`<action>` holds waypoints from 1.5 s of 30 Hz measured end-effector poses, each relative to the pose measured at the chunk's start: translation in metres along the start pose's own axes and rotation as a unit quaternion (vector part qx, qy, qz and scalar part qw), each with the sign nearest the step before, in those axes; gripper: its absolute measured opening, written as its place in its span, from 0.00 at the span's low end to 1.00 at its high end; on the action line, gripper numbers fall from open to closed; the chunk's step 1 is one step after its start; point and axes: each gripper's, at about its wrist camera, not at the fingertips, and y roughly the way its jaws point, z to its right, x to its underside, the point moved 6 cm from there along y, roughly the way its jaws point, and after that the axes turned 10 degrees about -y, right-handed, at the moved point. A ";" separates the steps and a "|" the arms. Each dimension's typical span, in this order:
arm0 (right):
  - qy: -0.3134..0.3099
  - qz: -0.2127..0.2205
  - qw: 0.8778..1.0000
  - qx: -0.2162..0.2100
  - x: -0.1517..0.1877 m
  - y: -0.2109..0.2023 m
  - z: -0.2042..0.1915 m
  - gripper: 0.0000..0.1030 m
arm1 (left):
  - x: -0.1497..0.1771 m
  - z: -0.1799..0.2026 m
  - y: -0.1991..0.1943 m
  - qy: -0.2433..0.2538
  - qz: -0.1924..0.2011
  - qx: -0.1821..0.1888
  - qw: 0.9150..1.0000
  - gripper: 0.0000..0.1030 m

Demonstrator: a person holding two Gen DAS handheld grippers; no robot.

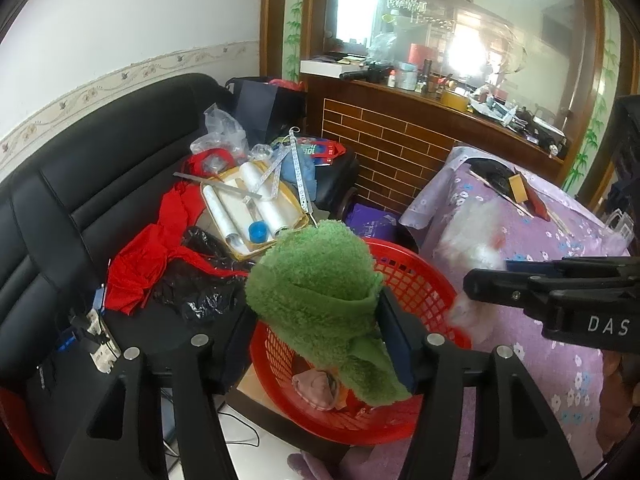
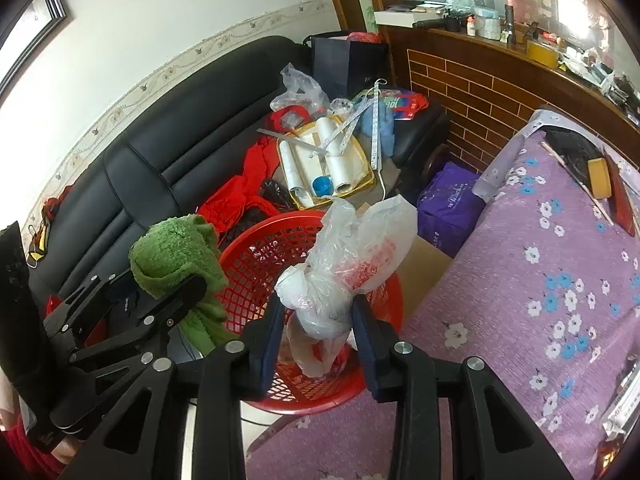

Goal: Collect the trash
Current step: 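Open both tools to drop the green towel and clear bag into the basket, then move both open tools back over the items on the table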

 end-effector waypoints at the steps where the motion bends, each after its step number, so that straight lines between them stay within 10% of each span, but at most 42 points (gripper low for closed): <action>1: 0.001 0.001 1.000 -0.002 -0.002 0.001 0.000 0.46 | 0.000 -0.001 0.000 -0.003 -0.002 -0.001 1.000 0.59; 13: 0.020 0.030 0.999 0.001 0.013 -0.035 0.008 0.51 | 0.001 0.011 -0.023 -0.013 0.016 0.011 1.000 0.66; 45: 0.164 0.016 0.986 0.023 0.221 -0.155 0.118 0.51 | 0.123 0.159 -0.078 0.074 -0.039 0.068 0.994 0.67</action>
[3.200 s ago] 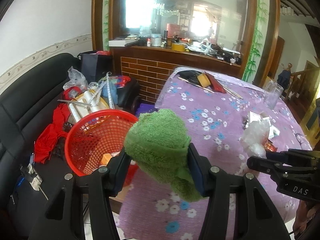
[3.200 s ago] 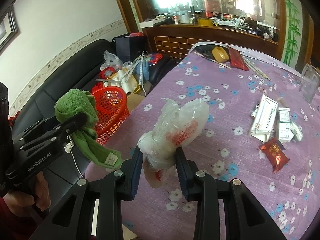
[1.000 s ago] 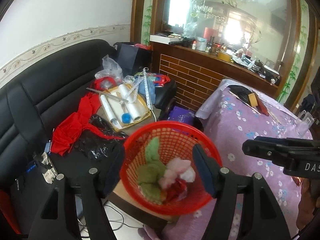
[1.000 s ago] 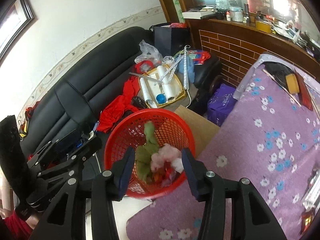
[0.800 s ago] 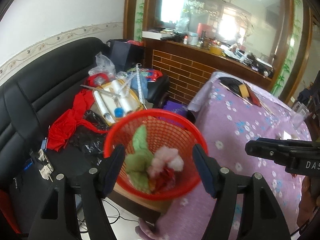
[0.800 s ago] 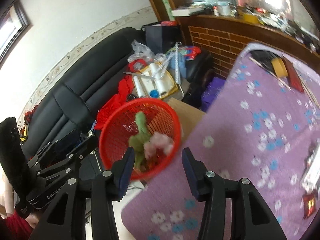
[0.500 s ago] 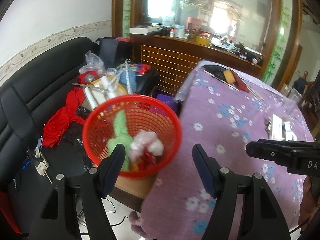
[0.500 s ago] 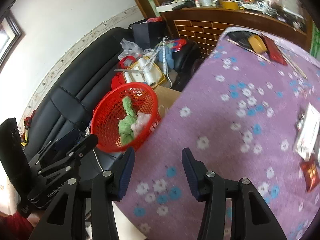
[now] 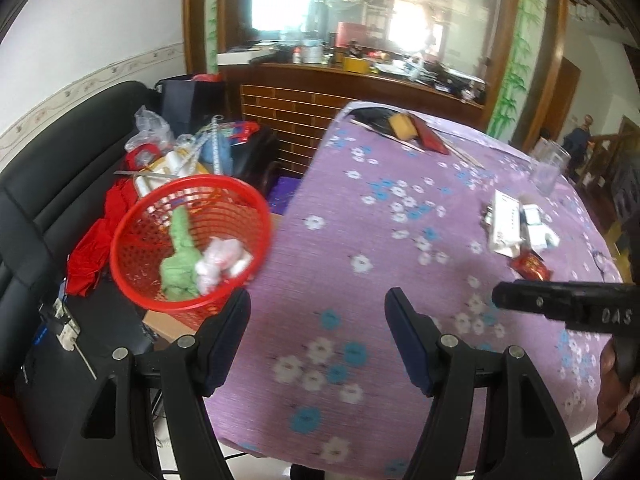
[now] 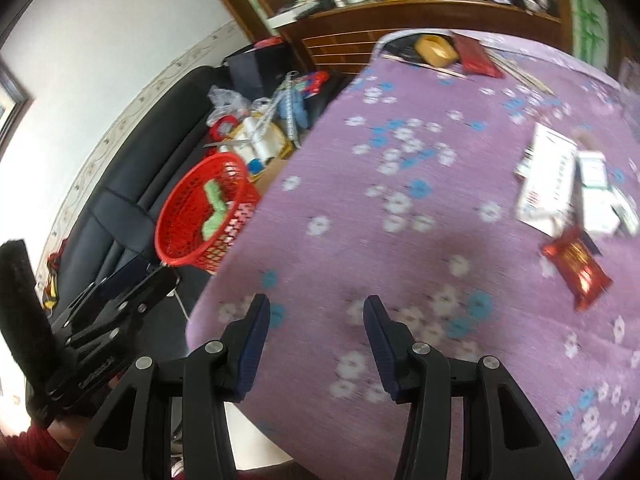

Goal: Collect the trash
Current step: 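Move both open tools back over the items on the table, then grasp the red snack packet with the left tool while the right tool grasps the white-green medicine box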

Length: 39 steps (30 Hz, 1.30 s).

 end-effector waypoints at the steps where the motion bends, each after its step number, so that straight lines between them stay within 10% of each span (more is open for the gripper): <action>1: 0.005 0.002 1.000 0.003 0.002 -0.004 0.004 0.51 | 0.003 0.010 0.000 0.006 -0.005 0.006 1.000 0.67; 16: 0.130 0.054 0.987 0.077 0.068 -0.096 0.124 0.51 | 0.028 0.165 0.013 0.116 -0.061 0.114 0.985 0.66; 25: 0.192 0.076 0.970 0.125 0.121 -0.153 0.176 0.51 | 0.046 0.247 0.078 0.056 -0.201 0.186 0.960 0.67; 31: 0.224 0.081 0.959 0.152 0.157 -0.184 0.200 0.51 | 0.047 0.270 0.130 -0.051 -0.250 0.158 0.954 0.67; 39: 0.251 0.082 0.948 0.177 0.192 -0.214 0.226 0.51 | 0.051 0.296 0.173 -0.064 -0.253 0.117 0.958 0.57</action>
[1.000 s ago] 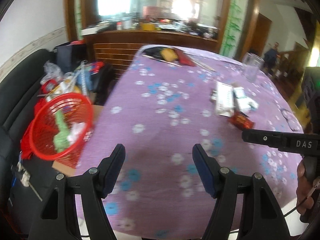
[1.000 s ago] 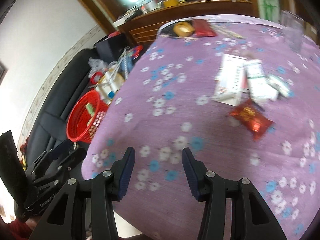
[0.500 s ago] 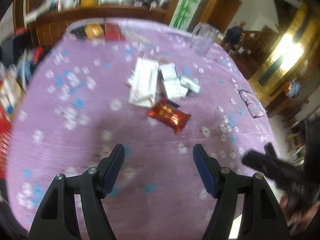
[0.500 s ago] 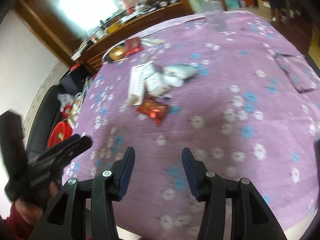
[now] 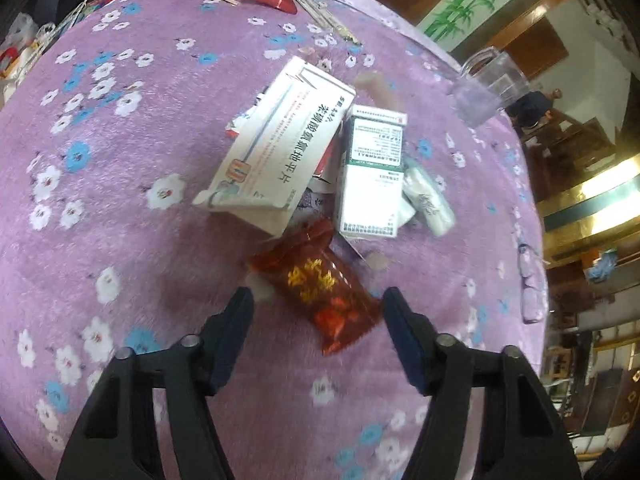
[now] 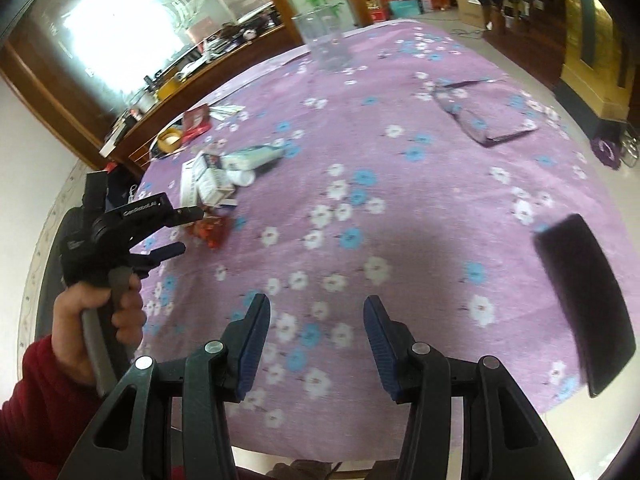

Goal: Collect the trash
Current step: 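Grasp the red snack packet with the left tool while the right tool grasps the white-green medicine box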

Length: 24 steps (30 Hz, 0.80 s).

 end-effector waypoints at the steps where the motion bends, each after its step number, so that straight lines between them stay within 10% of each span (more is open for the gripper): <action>1: 0.002 0.000 1.000 0.001 0.001 -0.001 0.004 0.51 | -0.001 0.001 0.004 0.005 0.000 -0.005 1.000 0.55; 12: -0.010 -0.003 1.000 -0.009 -0.017 0.010 0.000 0.51 | 0.012 -0.009 -0.003 0.085 0.021 -0.018 0.996 0.38; 24: -0.106 0.002 0.993 -0.058 -0.099 0.076 -0.107 0.51 | 0.033 -0.071 -0.079 0.151 0.099 -0.043 0.983 0.37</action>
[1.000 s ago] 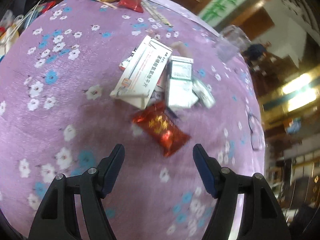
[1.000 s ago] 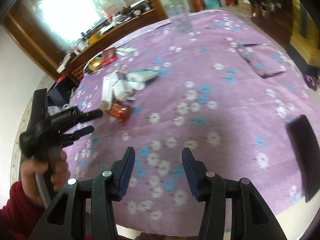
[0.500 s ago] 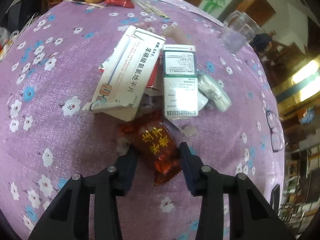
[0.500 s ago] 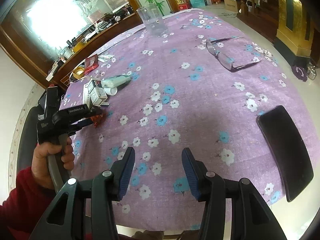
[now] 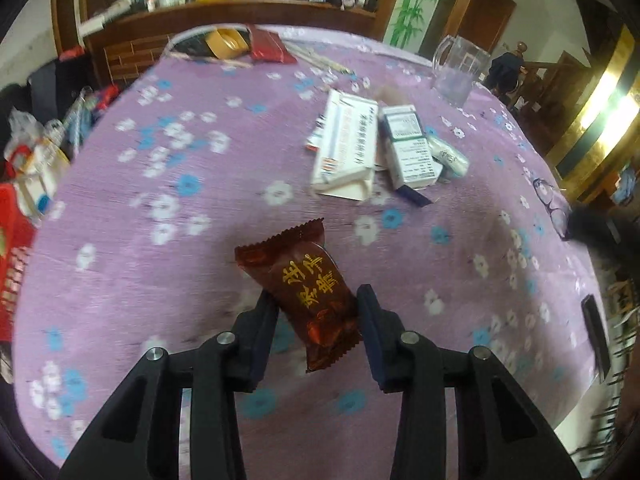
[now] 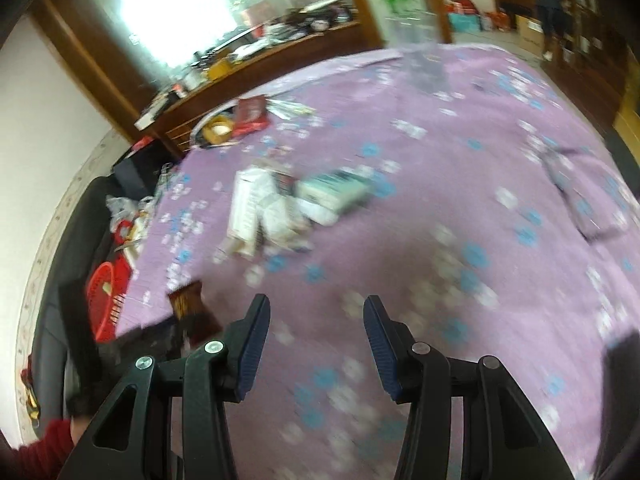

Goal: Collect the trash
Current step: 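Grasp the red snack packet with the left tool while the right tool grasps the white-green medicine box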

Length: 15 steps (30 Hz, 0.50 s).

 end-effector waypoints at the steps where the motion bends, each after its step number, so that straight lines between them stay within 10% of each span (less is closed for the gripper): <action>1: -0.009 -0.001 1.000 -0.001 -0.008 0.009 -0.007 0.51 | 0.001 -0.004 -0.005 0.003 0.006 -0.002 1.000 0.37; 15: -0.046 -0.037 0.997 0.054 -0.065 0.117 -0.045 0.51 | -0.003 -0.051 -0.048 0.007 0.060 -0.032 0.998 0.37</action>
